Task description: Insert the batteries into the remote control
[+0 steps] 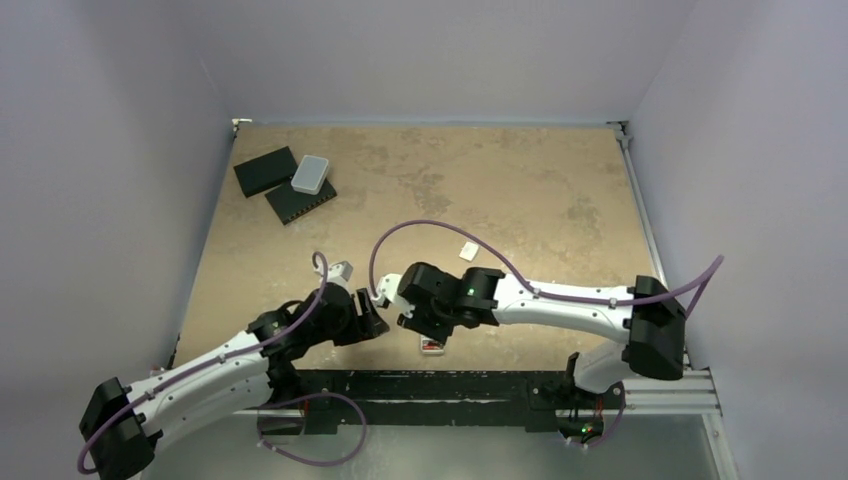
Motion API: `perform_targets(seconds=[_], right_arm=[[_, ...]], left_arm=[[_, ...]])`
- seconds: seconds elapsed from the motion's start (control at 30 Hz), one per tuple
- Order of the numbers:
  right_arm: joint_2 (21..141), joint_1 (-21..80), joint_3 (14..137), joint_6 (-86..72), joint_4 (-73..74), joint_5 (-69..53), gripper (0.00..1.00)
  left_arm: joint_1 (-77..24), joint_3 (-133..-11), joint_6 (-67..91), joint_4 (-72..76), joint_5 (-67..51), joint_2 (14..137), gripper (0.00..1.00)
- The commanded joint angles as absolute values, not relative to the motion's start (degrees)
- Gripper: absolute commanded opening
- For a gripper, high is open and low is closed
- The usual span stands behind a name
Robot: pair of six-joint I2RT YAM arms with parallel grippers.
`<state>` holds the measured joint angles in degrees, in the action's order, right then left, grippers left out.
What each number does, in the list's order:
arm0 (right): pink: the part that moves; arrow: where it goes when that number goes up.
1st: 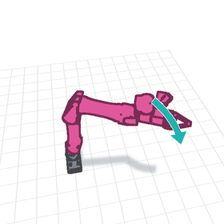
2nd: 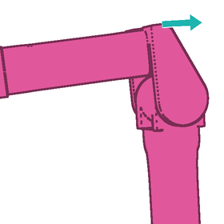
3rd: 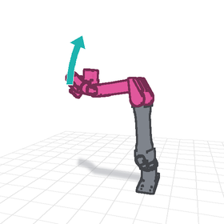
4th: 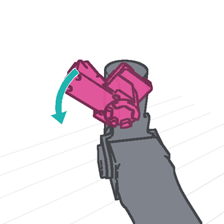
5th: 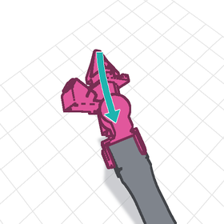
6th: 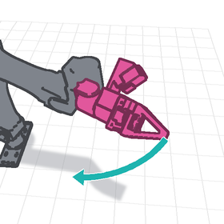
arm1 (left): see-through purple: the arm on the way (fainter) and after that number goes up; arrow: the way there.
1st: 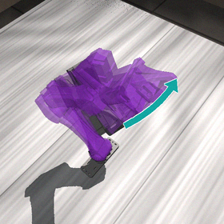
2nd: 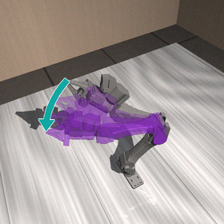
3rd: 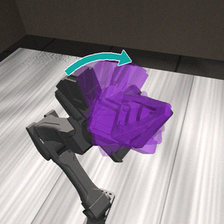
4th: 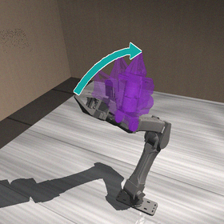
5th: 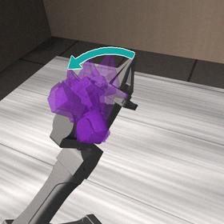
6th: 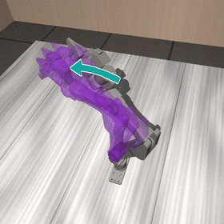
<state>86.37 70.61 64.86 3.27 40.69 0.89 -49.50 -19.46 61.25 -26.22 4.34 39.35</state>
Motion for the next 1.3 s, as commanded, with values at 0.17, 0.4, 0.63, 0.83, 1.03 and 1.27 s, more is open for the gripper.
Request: perform_targets(seconds=[0.17, 0.4, 0.63, 0.83, 1.03, 1.27], right_arm=[[74.01, 68.61, 58.94, -16.42, 32.68, 9.99, 0.34], [66.5, 67.68, 51.72, -32.1, 29.32, 14.05, 0.33], [61.71, 67.2, 44.65, -42.5, 25.98, 11.3, 0.37], [60.45, 66.9, 39.47, -50.5, 21.42, 7.8, 0.33], [61.24, 66.71, 37.79, -53.32, 20.18, 7.2, 0.29], [62.7, 66.71, 38.66, -53.0, 19.86, 8.22, 0.29]], left_arm=[[-49.07, -18.95, 59.17, -19.47, 0.31, 42.8, 0.63], [-49.09, -17.93, 59.28, -12.33, -3.95, 48.36, 0.63], [-49.15, -17.0, 59.86, -2.75, -9.68, 54.31, 0.63], [-49.16, -16.52, 60.33, 3.29, -12.12, 58.55, 0.63], [-49.18, -16.24, 60.56, 5.37, -13.36, 60.11, 0.62], [-49.17, -15.9, 60.54, 4.78, -13.12, 59.08, 0.61]])
